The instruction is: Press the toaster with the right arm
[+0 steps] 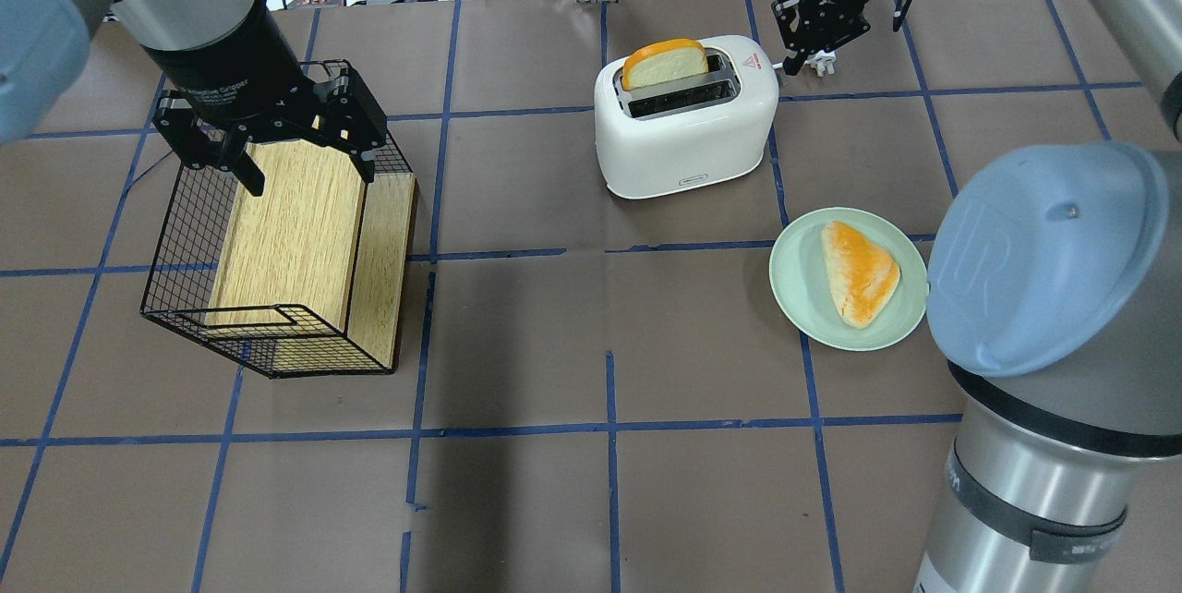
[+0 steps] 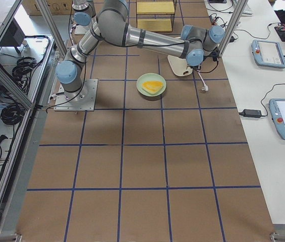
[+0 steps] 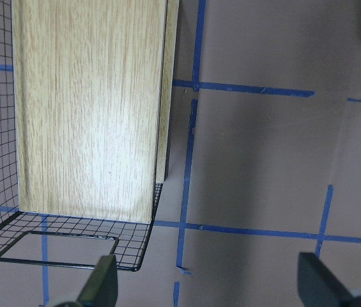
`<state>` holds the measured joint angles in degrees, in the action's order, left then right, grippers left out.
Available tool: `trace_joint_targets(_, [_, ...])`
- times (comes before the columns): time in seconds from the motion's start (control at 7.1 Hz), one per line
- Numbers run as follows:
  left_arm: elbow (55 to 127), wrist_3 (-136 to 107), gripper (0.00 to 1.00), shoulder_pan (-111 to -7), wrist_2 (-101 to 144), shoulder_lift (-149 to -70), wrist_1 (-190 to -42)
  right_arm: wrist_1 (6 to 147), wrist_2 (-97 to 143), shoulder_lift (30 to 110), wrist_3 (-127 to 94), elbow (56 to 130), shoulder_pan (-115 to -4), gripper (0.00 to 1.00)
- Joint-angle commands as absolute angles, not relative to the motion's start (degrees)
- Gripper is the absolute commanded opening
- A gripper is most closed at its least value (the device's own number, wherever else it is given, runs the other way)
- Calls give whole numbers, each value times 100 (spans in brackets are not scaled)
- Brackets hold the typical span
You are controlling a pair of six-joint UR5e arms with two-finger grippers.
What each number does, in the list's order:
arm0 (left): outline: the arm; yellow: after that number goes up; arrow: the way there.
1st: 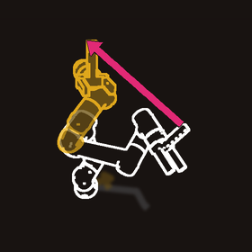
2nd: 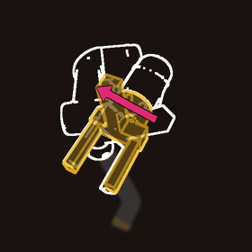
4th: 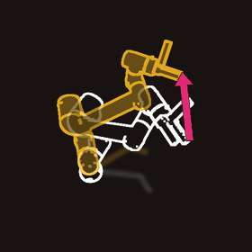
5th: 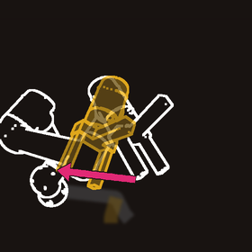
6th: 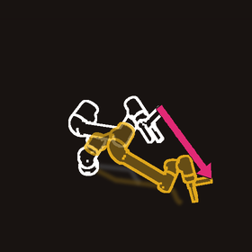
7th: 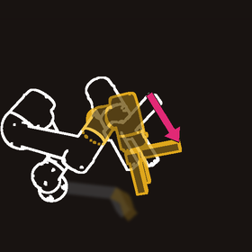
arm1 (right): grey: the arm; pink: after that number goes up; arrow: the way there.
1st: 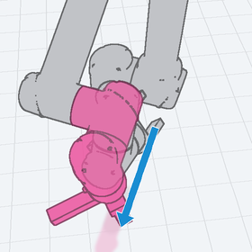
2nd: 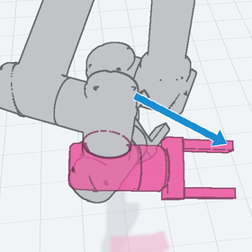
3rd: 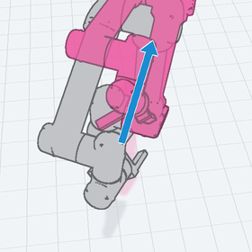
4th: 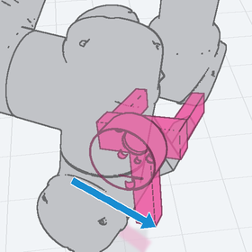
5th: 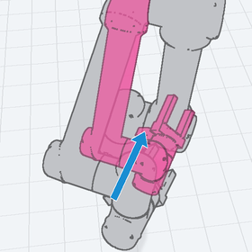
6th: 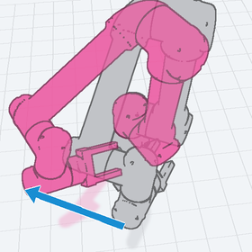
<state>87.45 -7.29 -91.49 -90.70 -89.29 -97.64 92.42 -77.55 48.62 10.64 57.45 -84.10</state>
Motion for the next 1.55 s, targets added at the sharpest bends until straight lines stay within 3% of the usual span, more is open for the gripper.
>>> trace_joint_targets(0.0, [8745, -729, 100, -9149, -9070, -8930, -9765, 8834, -8408, 5000, 1098, 5135, -8446, 83])
trace_joint_targets(0.14, [8745, -729, 100, -9149, -9070, -8930, -9765, 8476, -8585, 5192, 1081, 4994, -8455, 100])
trace_joint_targets(0.99, [8745, -729, 100, -9149, -9070, -8930, -9765, 7139, -9484, 6712, 957, 5350, -9193, 100])
trace_joint_targets(1.41, [8745, -729, 100, -9149, -9070, -8930, -9765, 8133, -9518, 8274, 984, 7848, -9132, 100])
